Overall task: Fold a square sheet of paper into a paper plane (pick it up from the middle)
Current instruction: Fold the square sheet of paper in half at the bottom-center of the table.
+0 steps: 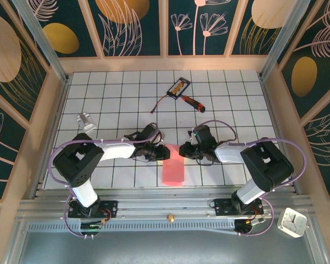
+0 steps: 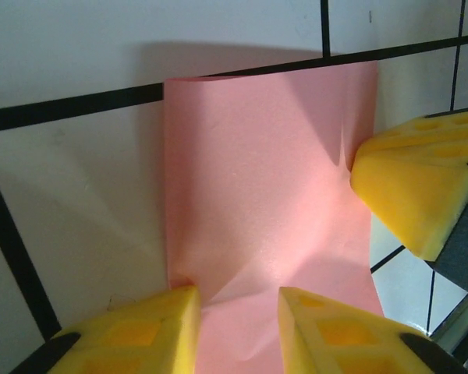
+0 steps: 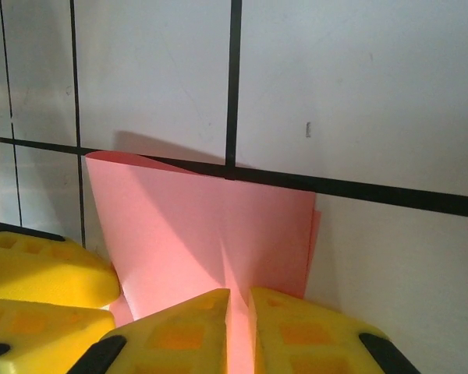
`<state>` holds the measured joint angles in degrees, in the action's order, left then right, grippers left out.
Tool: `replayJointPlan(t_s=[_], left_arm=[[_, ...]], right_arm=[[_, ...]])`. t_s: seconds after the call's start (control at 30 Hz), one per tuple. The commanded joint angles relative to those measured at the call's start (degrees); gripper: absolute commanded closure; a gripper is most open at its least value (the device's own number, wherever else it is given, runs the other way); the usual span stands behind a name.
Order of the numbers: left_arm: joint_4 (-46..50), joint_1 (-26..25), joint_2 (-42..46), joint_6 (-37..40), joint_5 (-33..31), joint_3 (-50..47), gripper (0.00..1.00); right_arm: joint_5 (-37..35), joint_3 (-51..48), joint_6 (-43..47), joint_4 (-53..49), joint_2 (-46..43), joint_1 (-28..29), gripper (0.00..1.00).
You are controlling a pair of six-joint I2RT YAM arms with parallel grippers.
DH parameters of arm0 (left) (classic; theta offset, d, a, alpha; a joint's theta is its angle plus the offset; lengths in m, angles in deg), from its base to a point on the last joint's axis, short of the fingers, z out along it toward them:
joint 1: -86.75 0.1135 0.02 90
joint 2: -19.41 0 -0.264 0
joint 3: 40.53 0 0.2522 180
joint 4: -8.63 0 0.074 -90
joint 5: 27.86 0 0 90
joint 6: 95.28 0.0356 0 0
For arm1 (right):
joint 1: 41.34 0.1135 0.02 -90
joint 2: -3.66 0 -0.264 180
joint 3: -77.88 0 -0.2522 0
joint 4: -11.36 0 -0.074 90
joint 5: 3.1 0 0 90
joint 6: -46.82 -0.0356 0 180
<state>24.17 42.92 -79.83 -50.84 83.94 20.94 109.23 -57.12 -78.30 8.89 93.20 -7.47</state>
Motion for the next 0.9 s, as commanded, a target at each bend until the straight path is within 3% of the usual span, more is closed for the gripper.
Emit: replayJointPlan(t_s=[0.0,0.2,0.43,0.67,0.87], left_arm=[[2.59,-0.05,3.54,-1.07,-1.90,0.26,0.60],[6.29,-1.68,11.27,-4.24,-4.40,-4.21,0.49],[8.35,-7.07,11.26,-6.90,-3.08,-6.16,0.44],[8.96,-9.83,11.09,-8.85,-1.81,-7.99,0.47],[5.41,-10.41,9.86,-10.12,0.25,-9.47,0.60]], right_arm=[[-3.11,-2.53,-1.31,-2.26,1.21,0.98,0.84],[-3.87,-3.24,-2.25,-2.50,0.69,1.29,0.85],[-4.13,-3.51,-2.03,-2.57,0.79,1.29,0.85],[-4.31,-3.34,-1.54,-3.11,0.55,1.29,0.85],[-4.40,-3.22,-1.28,-2.94,0.72,1.29,0.85]])
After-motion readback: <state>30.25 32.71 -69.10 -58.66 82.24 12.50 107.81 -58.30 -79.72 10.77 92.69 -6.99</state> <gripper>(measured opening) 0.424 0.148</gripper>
